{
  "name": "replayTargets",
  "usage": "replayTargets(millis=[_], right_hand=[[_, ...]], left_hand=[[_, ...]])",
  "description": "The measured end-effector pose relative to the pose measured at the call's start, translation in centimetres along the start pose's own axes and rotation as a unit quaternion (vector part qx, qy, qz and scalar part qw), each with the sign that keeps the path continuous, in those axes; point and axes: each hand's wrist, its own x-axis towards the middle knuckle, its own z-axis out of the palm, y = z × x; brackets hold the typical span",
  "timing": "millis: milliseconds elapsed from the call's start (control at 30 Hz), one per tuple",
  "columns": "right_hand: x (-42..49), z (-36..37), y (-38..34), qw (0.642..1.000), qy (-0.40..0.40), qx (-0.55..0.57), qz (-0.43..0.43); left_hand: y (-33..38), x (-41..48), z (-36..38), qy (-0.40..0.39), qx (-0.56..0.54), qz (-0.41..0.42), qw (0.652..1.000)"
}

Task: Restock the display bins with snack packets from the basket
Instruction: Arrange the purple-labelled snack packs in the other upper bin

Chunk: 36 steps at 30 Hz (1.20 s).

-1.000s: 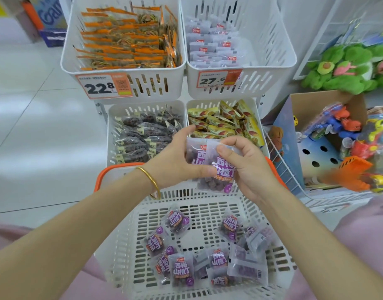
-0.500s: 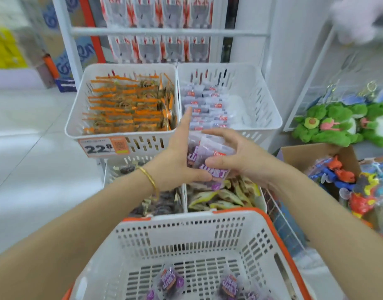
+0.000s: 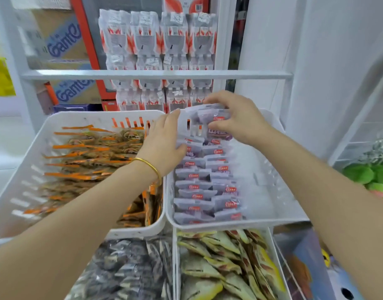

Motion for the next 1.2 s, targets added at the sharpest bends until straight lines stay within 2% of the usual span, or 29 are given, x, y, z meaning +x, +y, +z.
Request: replayTargets(millis=[167, 333, 467, 567, 667, 833, 967, 1033, 1200], right_hand=[[2.7, 3.2, 0.8, 0.997, -0.049, -0.058, -0.028], [2.5, 2.9, 1.3, 0.994, -0.101, -0.040, 0.030], [1.0, 1.1, 2.1, 0.998, -0.001, -0.036, 0.046], [-0.4, -0.4, 2.6, 0.994, 0.092, 0.029, 0.045], [-1.4, -0.9, 3.1, 0.988, 0.145, 0.038, 0.048], [-1.0, 1.4, 5.1, 0.981, 0.123, -0.128, 0.078], [0.1, 4.2, 6.3, 0.993, 0.039, -0.049, 0.104], [0.1, 4.8, 6.6, 0.993, -0.003, -0.055, 0.106], [-1.1, 5.0, 7.2, 0.982, 0.090, -0.033, 0.160]], left_hand=[[-1.0, 1.2, 1.0, 0.038, -0.011, -0.012, 0.999], [-0.9, 1.4, 1.5, 0.026, 0.064, 0.031, 0.997], [-0.6, 1.8, 2.0, -0.009, 0.115, 0.025, 0.993], [-0.2, 2.1, 2.1, -0.018, 0.151, 0.023, 0.988], [0.2, 2.6, 2.4, -0.014, 0.171, 0.006, 0.985], [0.3, 3.6, 2.7, -0.029, 0.178, -0.001, 0.984], [0.4, 3.6, 2.7, -0.049, 0.197, 0.035, 0.979], [0.5, 3.8, 2.7, -0.063, 0.214, 0.047, 0.974], [0.3, 4.3, 2.8, -0.066, 0.225, 0.041, 0.971]])
